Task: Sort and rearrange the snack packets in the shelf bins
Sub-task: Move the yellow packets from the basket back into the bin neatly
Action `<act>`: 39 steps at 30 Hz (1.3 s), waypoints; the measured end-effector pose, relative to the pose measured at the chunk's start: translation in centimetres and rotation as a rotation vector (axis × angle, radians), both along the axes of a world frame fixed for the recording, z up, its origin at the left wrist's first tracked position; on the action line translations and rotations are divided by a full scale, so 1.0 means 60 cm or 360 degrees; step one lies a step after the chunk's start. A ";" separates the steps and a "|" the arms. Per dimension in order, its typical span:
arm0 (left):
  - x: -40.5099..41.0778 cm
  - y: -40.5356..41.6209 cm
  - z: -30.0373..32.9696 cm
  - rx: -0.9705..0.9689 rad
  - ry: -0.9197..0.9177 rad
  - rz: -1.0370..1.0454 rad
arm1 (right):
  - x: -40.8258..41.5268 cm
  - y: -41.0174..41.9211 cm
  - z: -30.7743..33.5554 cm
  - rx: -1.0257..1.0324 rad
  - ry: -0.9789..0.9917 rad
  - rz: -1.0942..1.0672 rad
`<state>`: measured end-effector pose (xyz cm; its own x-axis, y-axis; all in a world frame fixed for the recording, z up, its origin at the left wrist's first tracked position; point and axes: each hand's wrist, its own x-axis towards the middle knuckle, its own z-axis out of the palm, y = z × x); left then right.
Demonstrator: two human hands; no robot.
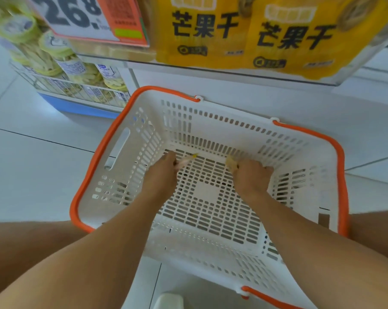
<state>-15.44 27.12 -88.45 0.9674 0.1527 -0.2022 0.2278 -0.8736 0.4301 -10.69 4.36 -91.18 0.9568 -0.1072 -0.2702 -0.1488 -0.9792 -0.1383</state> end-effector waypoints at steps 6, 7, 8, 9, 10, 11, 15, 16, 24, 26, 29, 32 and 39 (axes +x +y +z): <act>-0.039 -0.035 -0.045 -0.0107 0.0823 -0.0545 | -0.059 0.034 0.000 0.1444 0.0983 -0.0951; -0.044 -0.040 -0.054 -0.0173 0.0972 -0.0511 | -0.067 0.034 -0.012 0.1498 0.0984 -0.1015; -0.050 -0.045 -0.059 -0.0238 0.1040 -0.0428 | -0.073 0.035 -0.021 0.1519 0.0954 -0.1075; -0.053 -0.048 -0.065 -0.0322 0.1025 -0.0281 | -0.077 0.034 -0.026 0.1535 0.0930 -0.1119; -0.053 -0.048 -0.070 -0.0460 0.0963 -0.0038 | -0.079 0.035 -0.031 0.1573 0.0942 -0.1141; -0.048 -0.049 -0.068 -0.0607 0.0898 0.0271 | -0.078 0.036 -0.032 0.1624 0.0984 -0.1144; -0.020 -0.039 -0.085 -0.0937 0.0881 0.0974 | -0.069 0.054 -0.017 0.1678 0.1157 -0.0939; -0.018 -0.039 -0.085 -0.0898 0.0925 0.0945 | -0.067 0.063 -0.014 0.1657 0.1136 -0.0896; -0.043 -0.053 -0.103 -0.0158 0.0870 0.0627 | -0.048 0.065 -0.005 0.1067 -0.0464 0.0120; -0.045 -0.056 -0.103 -0.0010 0.0899 0.0545 | -0.046 0.057 -0.013 0.1008 -0.0492 0.0566; -0.044 -0.061 -0.107 0.0057 0.1061 0.0501 | -0.070 0.038 -0.044 0.0886 -0.0372 0.0817; -0.039 -0.061 -0.112 -0.0138 0.1082 0.0530 | -0.092 0.021 -0.058 0.0718 -0.0077 0.0686; -0.031 -0.067 -0.093 -0.0786 0.0772 0.0697 | -0.075 -0.021 -0.062 0.0613 0.0616 0.0183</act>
